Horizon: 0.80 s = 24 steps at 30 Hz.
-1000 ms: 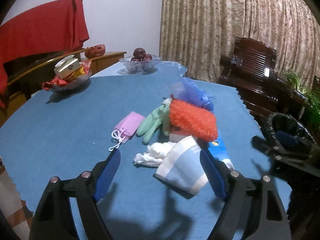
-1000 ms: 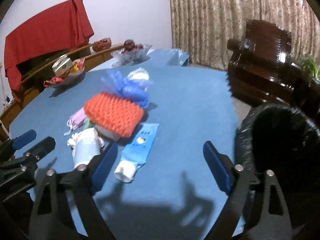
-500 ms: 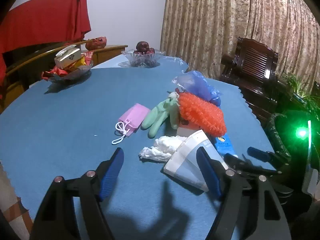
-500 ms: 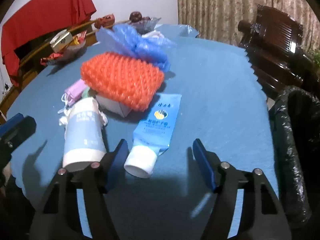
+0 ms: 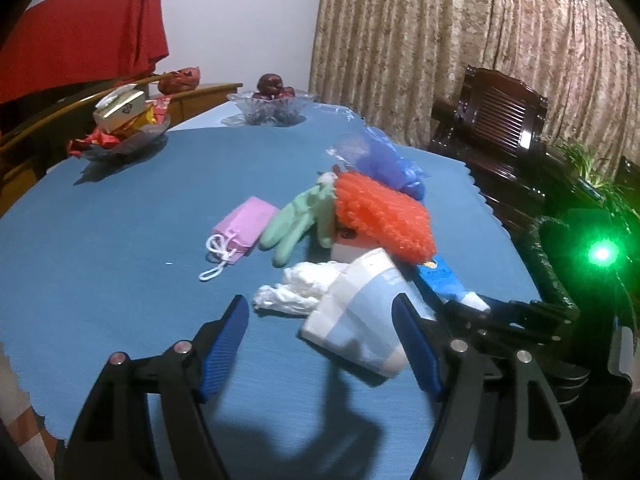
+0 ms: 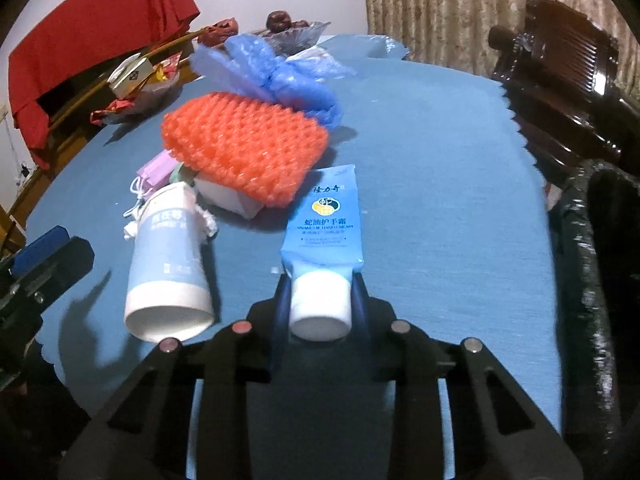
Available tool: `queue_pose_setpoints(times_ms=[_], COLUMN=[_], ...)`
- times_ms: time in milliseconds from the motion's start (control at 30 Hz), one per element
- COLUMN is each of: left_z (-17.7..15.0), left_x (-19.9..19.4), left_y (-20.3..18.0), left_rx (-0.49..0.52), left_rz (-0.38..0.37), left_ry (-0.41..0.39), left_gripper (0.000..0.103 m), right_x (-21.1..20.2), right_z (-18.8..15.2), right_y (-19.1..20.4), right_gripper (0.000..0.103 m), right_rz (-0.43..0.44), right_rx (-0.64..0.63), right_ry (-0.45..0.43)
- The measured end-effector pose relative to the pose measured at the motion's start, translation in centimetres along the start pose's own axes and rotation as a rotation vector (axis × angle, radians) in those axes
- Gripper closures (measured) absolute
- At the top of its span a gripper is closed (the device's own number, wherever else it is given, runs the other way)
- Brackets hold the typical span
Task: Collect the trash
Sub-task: 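Grasp the blue hand-cream tube with the right gripper while the left gripper grasps the white paper cup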
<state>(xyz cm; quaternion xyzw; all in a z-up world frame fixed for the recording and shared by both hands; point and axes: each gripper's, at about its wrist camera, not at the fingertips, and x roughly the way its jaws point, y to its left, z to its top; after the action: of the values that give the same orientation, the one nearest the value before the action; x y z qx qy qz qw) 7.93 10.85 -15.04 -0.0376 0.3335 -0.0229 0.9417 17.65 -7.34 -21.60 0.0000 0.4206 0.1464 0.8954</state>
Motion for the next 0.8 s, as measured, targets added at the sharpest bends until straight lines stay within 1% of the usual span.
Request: queue_pose_setpoints(times_ms=[200,367,567,767,800], left_z=[-0.1,-0.2,-0.9,-1.6,-1.6], left_x=[0.6,1.4,3.0,4.2,4.3], left_y=[-2.3,-3.9,-5.7,-5.8,-5.7], left_rx=[0.028,0.034,0.050,0.061,0.057], left_rz=[-0.026,-0.023,0.077,0.103,0.103], left_ry=[0.010,0.018,0.027,0.044,0.046], left_gripper=[0.030,0.029,0.029,0.029,0.032], right_x=[-1.8,-3.2,-3.7,-3.7,-3.7], right_z=[0.2,0.3,0.0,-0.3,-0.3], right_y=[-1.9,-3.1,-3.9,-4.2,-4.2], right_gripper=[0.074,0.074,0.074,0.074,0.074], right_rz=[-0.043,-0.067,-0.070,-0.068,-0.066], right_rx=[0.017,0.022,0.037,0.040,0.040], right_ry=[-0.036,-0.056,-0.064,-0.059,-0.058])
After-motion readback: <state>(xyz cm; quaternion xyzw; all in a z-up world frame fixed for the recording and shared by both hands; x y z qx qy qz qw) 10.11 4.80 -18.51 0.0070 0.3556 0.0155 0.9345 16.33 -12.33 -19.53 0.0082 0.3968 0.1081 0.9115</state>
